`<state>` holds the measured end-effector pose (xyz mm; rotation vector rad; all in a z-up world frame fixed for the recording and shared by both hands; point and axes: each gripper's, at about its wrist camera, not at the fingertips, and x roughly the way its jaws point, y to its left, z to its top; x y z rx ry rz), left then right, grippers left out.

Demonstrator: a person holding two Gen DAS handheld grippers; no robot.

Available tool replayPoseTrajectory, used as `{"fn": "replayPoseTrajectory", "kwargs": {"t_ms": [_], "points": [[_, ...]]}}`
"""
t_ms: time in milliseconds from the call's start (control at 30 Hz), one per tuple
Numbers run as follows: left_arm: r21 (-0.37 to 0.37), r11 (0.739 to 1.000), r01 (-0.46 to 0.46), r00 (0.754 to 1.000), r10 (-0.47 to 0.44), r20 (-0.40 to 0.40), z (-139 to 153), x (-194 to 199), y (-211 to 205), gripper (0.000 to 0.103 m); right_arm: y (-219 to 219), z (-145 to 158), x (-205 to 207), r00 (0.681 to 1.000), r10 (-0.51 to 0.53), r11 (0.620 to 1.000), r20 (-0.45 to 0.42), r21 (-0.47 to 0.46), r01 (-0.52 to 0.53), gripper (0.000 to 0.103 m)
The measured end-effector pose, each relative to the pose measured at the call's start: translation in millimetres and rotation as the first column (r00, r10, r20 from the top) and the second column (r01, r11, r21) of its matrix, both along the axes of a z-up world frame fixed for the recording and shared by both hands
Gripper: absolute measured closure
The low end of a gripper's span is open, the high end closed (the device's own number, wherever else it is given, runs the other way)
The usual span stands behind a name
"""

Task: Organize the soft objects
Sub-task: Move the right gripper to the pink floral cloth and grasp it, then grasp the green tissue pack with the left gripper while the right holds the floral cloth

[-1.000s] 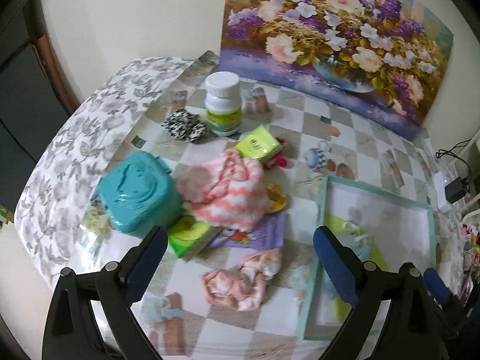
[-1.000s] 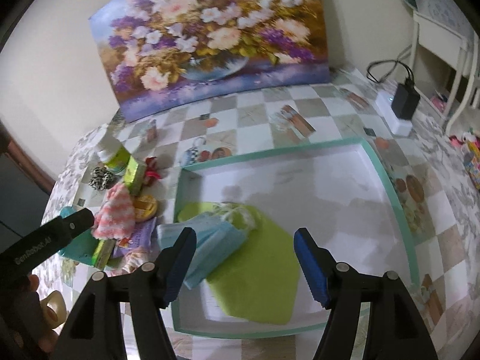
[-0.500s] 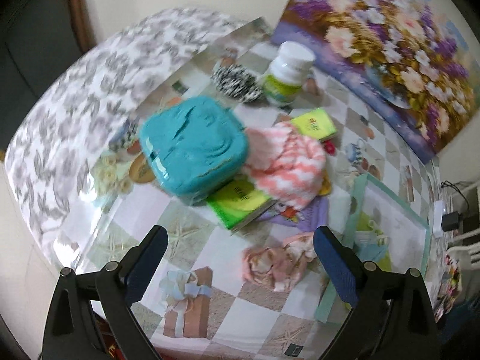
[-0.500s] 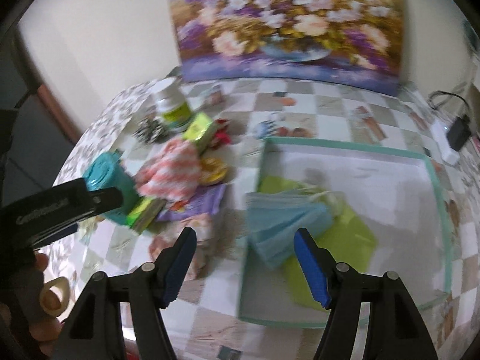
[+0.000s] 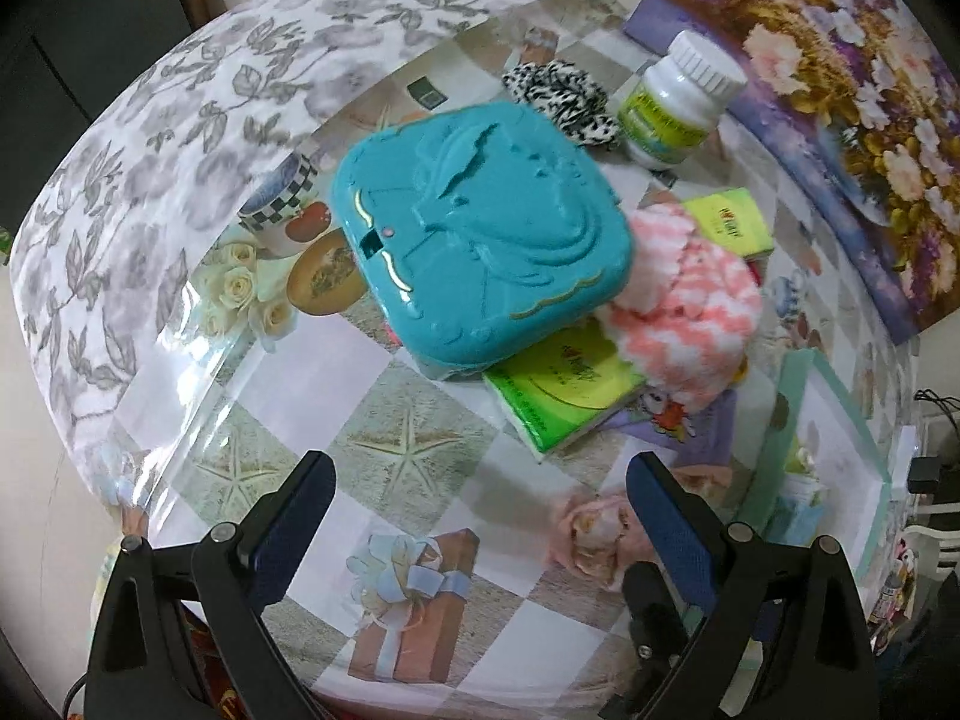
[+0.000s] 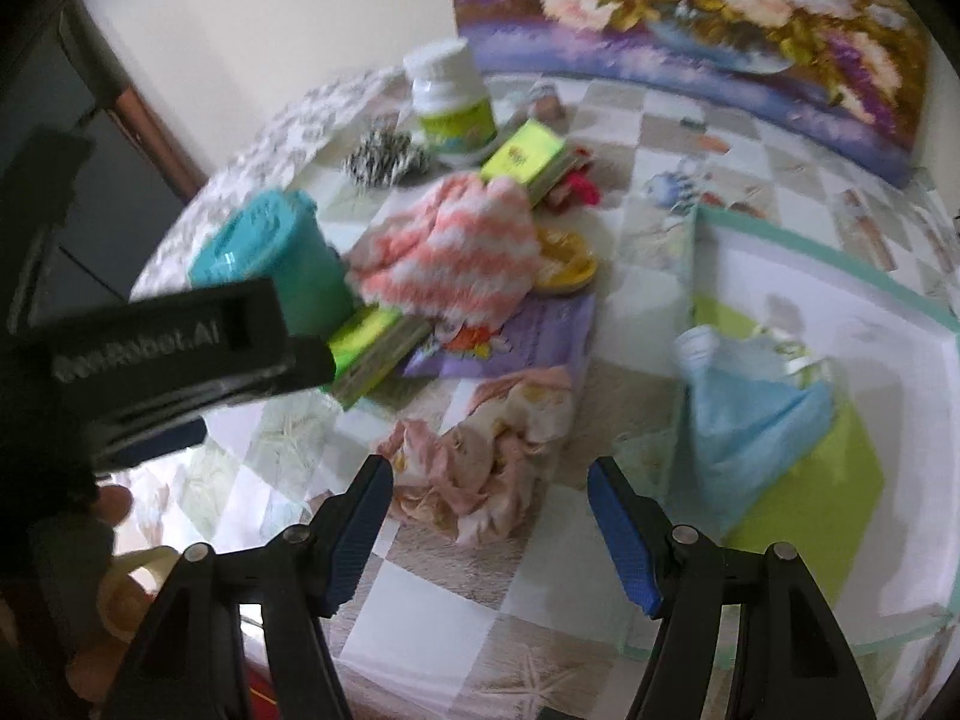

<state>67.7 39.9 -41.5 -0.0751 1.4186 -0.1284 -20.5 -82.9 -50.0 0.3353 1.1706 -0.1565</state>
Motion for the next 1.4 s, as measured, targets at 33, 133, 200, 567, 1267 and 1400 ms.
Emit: {"fn": "replayPoseTrajectory", "kwargs": {"t_ms": [33,133,200,567,1267,1400], "points": [[0.002,1.0,-0.005,1.0,0.005,-0.009,-2.7,1.1,0.9,0.005,0.4,-3.2,1.4,1.0,0.002,1.0,-0.009,0.002,-0.002,0.032],[0.007,1.0,-0.023,0.999,0.023,-0.032,-10.1,3.3,3.9,0.005,3.8,-15.1,7.4,0.999,0.017,1.0,-0.033,0.006,-0.017,0.033],[0.015,1.0,-0.023,0.999,0.023,-0.038,-13.0,5.1,4.3,0.005,5.6,-20.3,9.7,0.999,0.028,1.0,-0.047,0.004,-0.028,0.039],[0.003,1.0,0.016,0.998,-0.015,-0.064,-24.2,7.9,-13.4,0.006,-6.2,-29.6,8.7,0.998,0.029,0.998,-0.054,0.064,-0.025,0.085],[-0.154,0.982,-0.11,0.993,0.102,-0.063,-34.5,38.8,-37.1,0.021,-18.9,-21.6,6.0,0.999,0.003,0.995,-0.039,0.104,0.001,0.089],[-0.15,0.981,-0.12,0.992,0.113,-0.056,-36.1,41.1,-46.6,0.021,-21.3,-21.4,5.1,0.999,0.001,0.994,-0.041,0.11,0.003,0.089]]}}
